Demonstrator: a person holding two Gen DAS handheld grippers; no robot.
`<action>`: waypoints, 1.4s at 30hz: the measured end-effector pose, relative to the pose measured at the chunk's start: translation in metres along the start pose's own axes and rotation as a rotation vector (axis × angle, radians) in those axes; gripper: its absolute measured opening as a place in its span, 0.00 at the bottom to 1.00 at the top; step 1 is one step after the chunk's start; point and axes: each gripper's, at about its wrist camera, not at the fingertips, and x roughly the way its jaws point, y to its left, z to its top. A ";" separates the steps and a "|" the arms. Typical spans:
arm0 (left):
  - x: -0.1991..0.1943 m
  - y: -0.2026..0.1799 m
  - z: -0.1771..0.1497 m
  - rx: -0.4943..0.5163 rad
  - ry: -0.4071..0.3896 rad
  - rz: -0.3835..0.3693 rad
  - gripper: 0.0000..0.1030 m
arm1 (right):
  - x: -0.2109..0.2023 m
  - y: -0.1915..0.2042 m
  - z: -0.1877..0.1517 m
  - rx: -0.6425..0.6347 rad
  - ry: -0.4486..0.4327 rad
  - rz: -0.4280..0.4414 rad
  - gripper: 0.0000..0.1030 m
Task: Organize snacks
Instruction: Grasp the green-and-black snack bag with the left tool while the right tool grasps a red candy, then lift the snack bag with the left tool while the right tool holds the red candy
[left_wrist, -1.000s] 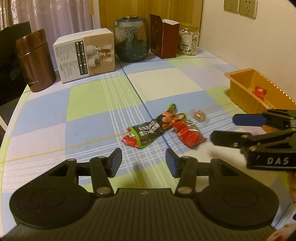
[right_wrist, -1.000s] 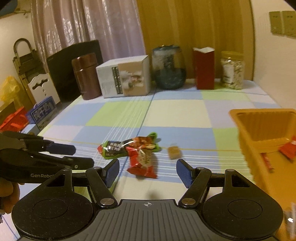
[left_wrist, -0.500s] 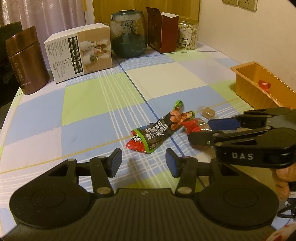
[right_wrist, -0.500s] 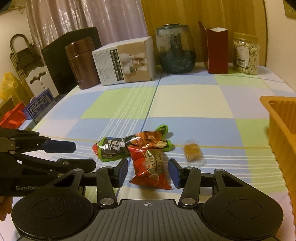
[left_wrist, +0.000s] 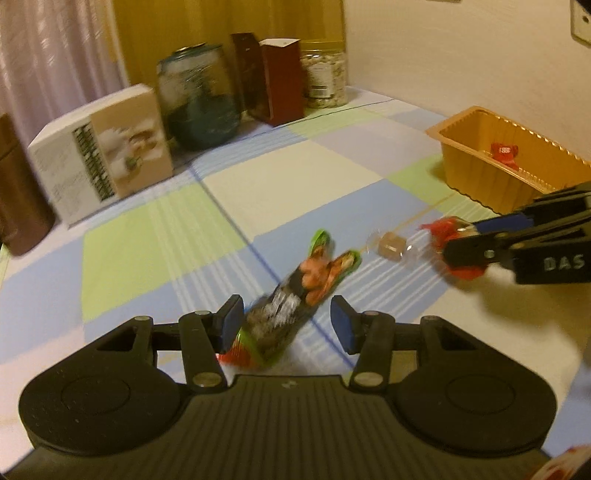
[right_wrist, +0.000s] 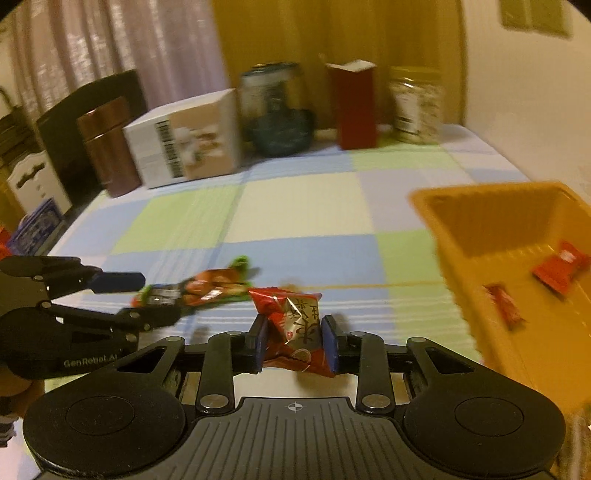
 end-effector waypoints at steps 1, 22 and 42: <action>0.004 -0.002 0.003 0.015 -0.003 0.000 0.47 | -0.001 -0.005 0.000 0.016 0.004 -0.003 0.31; 0.013 -0.035 0.013 -0.029 0.107 -0.085 0.35 | -0.009 -0.011 0.002 0.043 0.004 0.009 0.30; -0.019 -0.088 -0.017 0.137 0.129 -0.168 0.39 | -0.060 -0.025 -0.021 0.084 0.000 0.008 0.30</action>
